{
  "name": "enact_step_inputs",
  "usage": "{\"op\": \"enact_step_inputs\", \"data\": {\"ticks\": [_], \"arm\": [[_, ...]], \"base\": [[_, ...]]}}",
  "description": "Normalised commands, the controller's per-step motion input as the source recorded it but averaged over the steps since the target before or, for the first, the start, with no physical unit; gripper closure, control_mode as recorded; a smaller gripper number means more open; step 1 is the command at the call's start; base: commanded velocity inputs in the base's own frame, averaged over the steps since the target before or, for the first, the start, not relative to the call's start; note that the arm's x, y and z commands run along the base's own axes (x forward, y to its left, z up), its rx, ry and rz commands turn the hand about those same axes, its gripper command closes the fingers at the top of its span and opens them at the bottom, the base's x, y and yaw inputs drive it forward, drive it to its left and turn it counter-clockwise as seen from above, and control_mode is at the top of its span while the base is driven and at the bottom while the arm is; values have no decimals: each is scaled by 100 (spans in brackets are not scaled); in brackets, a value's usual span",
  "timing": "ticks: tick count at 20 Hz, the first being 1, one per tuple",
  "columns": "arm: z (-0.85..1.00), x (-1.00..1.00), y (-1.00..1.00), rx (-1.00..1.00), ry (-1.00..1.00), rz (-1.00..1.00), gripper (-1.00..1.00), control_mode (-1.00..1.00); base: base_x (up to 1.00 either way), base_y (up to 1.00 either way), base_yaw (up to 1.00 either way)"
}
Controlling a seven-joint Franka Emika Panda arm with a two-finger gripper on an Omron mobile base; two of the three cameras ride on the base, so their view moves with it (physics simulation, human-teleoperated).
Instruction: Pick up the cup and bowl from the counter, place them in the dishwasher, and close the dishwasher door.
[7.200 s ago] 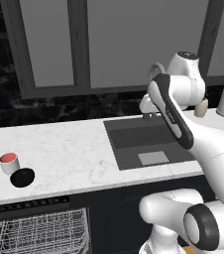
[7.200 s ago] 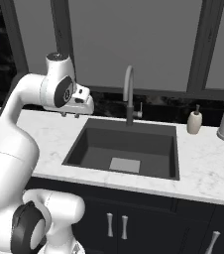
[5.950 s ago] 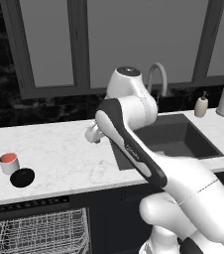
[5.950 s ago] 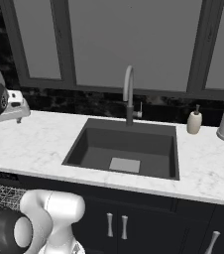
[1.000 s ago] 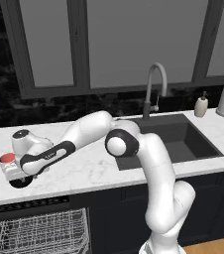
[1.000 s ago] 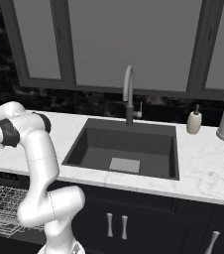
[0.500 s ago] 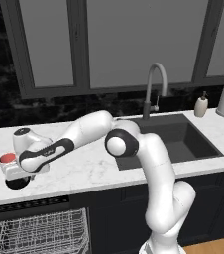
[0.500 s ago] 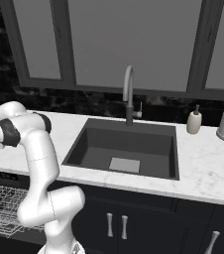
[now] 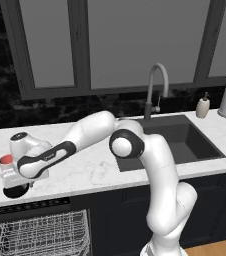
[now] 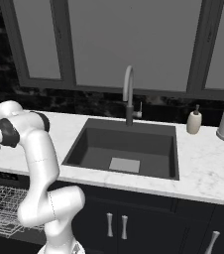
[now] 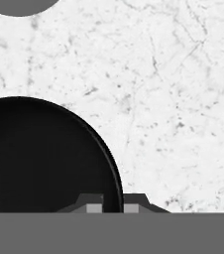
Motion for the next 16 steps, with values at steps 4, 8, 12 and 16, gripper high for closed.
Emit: {"op": "enact_step_inputs", "data": {"ticks": [4,8,12,16], "arm": [[0,-33,-18,1,-2,0,100,-100],[0,-25,-10,1,-1,0,100,-100],[2,-27,-10,3,-2,0,100,-100],[0,-25,-6,2,-4,0,100,-100]], "base": [[0,0,0],[0,0,0],[0,0,0],[0,0,0]]}}
